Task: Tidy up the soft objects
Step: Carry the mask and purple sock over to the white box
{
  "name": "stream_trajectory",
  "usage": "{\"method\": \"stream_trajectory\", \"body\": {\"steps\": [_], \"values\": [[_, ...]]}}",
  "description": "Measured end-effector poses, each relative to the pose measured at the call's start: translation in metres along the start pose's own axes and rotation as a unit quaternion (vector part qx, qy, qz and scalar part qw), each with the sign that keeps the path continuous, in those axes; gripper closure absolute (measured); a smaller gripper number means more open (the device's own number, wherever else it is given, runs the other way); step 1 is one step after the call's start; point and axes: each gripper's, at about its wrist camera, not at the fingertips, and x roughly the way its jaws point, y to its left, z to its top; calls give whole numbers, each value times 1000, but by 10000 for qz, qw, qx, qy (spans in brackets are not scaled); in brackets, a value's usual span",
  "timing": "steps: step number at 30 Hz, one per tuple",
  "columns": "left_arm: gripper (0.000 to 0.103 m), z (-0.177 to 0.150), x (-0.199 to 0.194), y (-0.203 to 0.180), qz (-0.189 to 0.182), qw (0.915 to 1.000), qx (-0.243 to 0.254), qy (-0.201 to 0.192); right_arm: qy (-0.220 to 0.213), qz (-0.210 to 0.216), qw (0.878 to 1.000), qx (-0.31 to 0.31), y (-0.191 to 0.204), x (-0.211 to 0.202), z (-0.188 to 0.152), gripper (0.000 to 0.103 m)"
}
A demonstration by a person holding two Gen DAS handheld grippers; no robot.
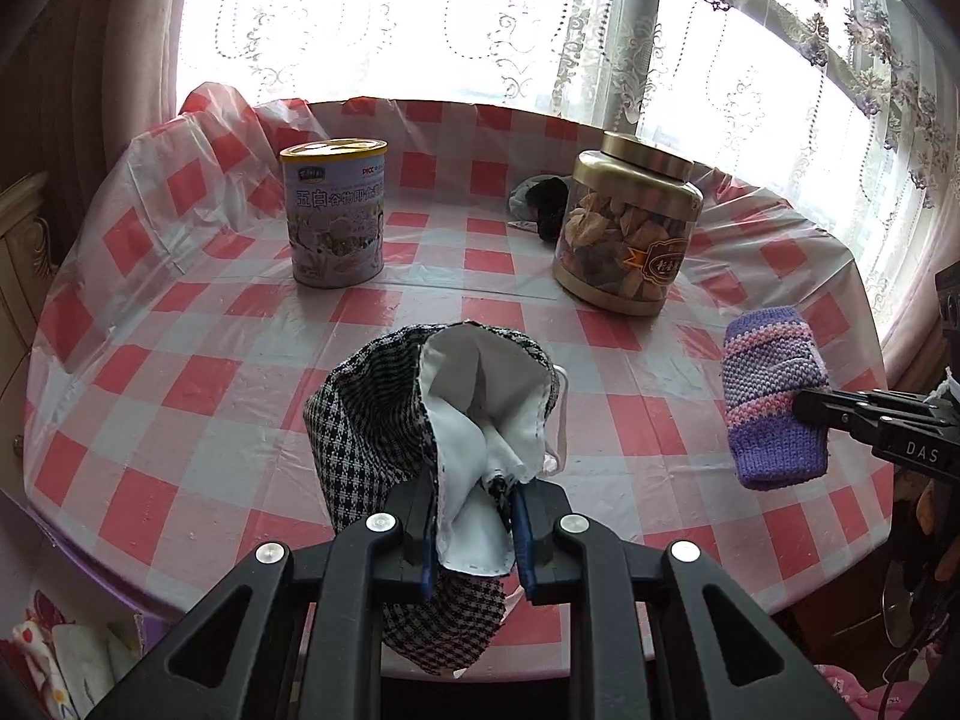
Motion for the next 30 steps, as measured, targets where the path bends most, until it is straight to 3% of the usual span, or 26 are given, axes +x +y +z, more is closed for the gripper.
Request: {"method": "stream_trajectory", "body": {"steps": [7, 13, 20, 30], "values": [[82, -2, -6, 5, 18, 10000, -35, -73, 67, 2, 9997, -225, 20, -1, 0, 89], [82, -3, -15, 4, 123, 9998, 39, -164, 120, -120, 9966, -800, 55, 3, 5, 88], [82, -4, -31, 4, 368, 9986, 182, -329, 57, -231, 9858, -1661, 107, 8, 14, 88], [81, -18, -60, 26, 589, 9970, 59, -506, 52, -5, 9692, -2460, 165, 17, 21, 88]]}}
